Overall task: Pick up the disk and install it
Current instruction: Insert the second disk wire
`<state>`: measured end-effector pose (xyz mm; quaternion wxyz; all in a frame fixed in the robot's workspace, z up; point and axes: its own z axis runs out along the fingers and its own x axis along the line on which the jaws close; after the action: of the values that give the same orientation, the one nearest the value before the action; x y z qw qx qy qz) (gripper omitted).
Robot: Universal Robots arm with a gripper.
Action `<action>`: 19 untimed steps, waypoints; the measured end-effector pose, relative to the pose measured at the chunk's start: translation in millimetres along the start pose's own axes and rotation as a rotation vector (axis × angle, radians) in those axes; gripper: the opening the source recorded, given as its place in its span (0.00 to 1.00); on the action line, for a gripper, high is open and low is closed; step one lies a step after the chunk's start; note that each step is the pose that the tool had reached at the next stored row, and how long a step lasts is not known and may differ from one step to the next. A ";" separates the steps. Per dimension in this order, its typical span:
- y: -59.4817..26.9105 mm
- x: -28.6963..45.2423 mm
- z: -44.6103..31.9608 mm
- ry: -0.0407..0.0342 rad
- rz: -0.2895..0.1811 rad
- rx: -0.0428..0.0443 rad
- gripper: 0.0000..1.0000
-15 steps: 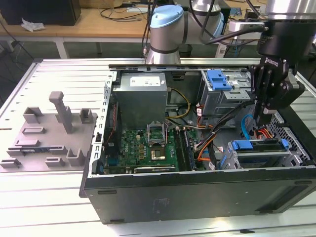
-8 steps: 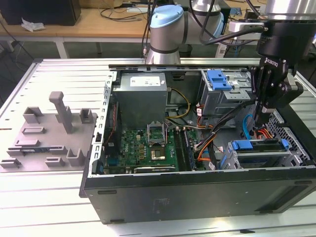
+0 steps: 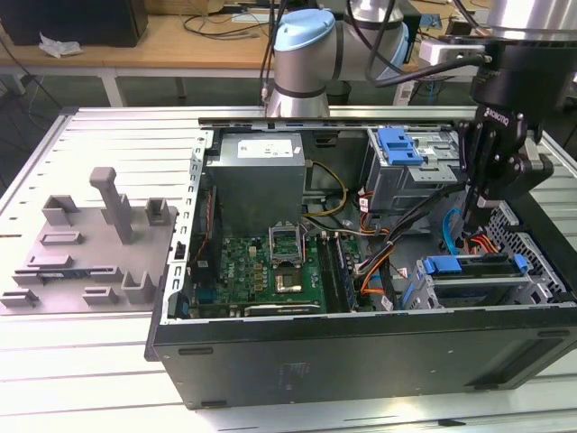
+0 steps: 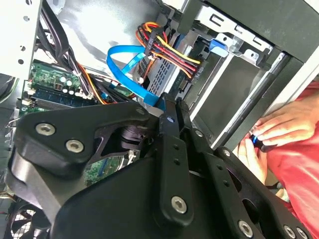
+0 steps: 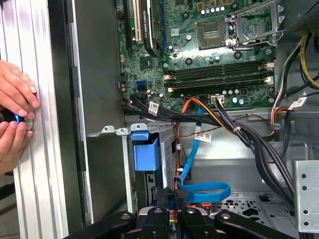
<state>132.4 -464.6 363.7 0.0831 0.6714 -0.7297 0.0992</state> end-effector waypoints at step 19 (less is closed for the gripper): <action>-9.1 24.9 6.1 -0.0852 -0.005 -0.0058 0.16</action>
<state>139.4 -490.8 364.4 0.0541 0.6764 -0.7313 0.0682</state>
